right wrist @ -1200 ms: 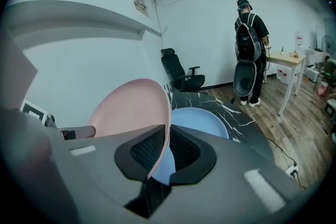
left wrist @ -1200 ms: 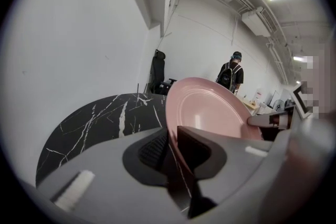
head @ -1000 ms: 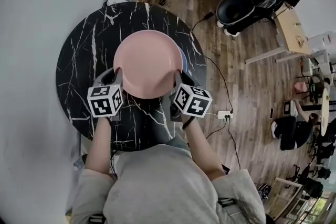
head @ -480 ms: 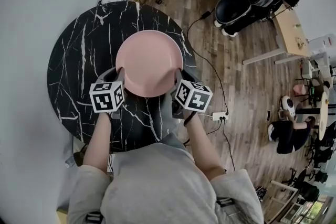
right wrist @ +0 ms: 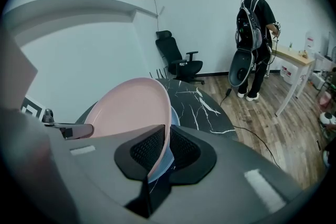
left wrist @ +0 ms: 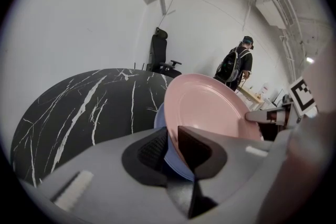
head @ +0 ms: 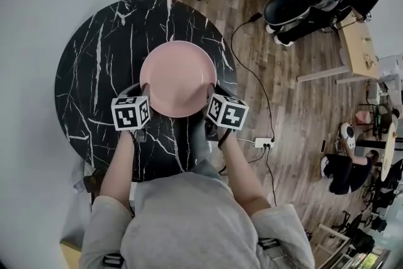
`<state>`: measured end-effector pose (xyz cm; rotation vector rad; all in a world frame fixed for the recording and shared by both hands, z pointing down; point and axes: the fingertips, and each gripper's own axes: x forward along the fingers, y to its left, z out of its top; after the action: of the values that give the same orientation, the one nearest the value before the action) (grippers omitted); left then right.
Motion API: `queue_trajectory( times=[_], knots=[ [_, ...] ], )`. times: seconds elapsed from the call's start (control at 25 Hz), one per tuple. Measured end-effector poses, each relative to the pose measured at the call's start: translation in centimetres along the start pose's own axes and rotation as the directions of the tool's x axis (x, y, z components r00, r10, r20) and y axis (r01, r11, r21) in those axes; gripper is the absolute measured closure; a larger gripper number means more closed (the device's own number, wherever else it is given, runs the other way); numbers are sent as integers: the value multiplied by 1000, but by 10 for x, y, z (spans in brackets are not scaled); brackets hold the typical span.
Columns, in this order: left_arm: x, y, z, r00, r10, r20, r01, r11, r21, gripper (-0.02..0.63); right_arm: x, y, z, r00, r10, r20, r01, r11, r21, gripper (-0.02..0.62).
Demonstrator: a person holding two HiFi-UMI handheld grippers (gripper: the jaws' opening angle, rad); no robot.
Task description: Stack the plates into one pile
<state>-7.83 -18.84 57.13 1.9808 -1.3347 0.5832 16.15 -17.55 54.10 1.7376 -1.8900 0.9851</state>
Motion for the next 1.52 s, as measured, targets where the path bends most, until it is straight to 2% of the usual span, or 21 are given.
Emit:
queue_trajectory(
  times=[0.48,0.76,0.92,1.24,1.52],
  knots=[
    [27,9,-20,996,37,-85,-38,999,-6,480,34,-10,-15,996,-8,-90,6,1000,-22,561],
    [30,9,-19,995,49,-84,-47,999,27,474,40,-13,-19,994,-20,-112,16,999,-38,561],
    [30,6,-20,994,62,-93,-55,996,76,465,38,-16,-19,993,-33,-117,28,999,-45,561],
    [27,13,-18,993,92,-71,-88,994,63,460,43,-12,-21,991,-40,-128,26,994,-108,561],
    [14,11,-6,995,97,-10,-96,993,68,462,40,-9,-24,993,-40,-115,22,987,-160,548]
  ],
)
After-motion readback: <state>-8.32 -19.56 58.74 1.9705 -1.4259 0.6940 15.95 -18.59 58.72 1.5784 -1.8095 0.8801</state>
